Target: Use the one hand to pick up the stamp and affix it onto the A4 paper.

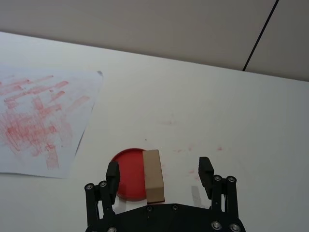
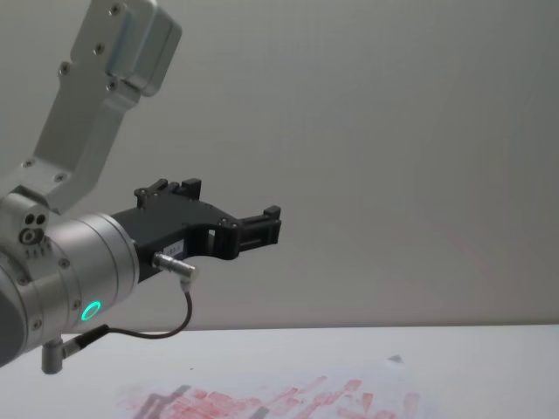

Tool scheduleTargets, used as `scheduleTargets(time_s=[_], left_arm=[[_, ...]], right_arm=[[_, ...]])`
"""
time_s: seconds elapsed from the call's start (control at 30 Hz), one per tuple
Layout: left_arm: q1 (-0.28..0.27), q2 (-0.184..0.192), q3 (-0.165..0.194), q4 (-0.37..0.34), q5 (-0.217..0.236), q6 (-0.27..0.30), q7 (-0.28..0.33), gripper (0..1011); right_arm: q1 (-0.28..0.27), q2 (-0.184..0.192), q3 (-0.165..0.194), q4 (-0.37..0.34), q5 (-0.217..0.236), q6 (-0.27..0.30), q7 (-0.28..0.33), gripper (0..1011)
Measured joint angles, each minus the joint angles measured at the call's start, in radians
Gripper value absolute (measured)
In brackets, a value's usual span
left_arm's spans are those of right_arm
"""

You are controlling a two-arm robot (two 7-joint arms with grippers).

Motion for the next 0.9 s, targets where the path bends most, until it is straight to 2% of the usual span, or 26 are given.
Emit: scheduleTargets(time_s=[0.6,0.73,0.77,0.87,0.9], left_arm=[[0.000,0.000,0.000,0.000,0.000,0.000,0.000,1001],[0.000,0.000,0.000,0.000,0.000,0.000,0.000,1001],[0.000,0.000,0.000,0.000,0.000,0.000,0.000,1001],[0.000,0.000,0.000,0.000,0.000,0.000,0.000,1001],[0.000,0.000,0.000,0.000,0.000,0.000,0.000,1001]], right_arm=[[0.023,-0.017,-0.008,0.044,-0.045,0.060,0.022,986],[0.028,-0.019,-0.009,0.049,-0.050,0.065,0.026,901],[0.029,-0.020,-0.009,0.051,-0.052,0.067,0.027,845],[0.030,-0.021,-0.010,0.053,-0.054,0.069,0.028,794],[0.031,-0.021,-0.010,0.054,-0.056,0.070,0.029,740]])
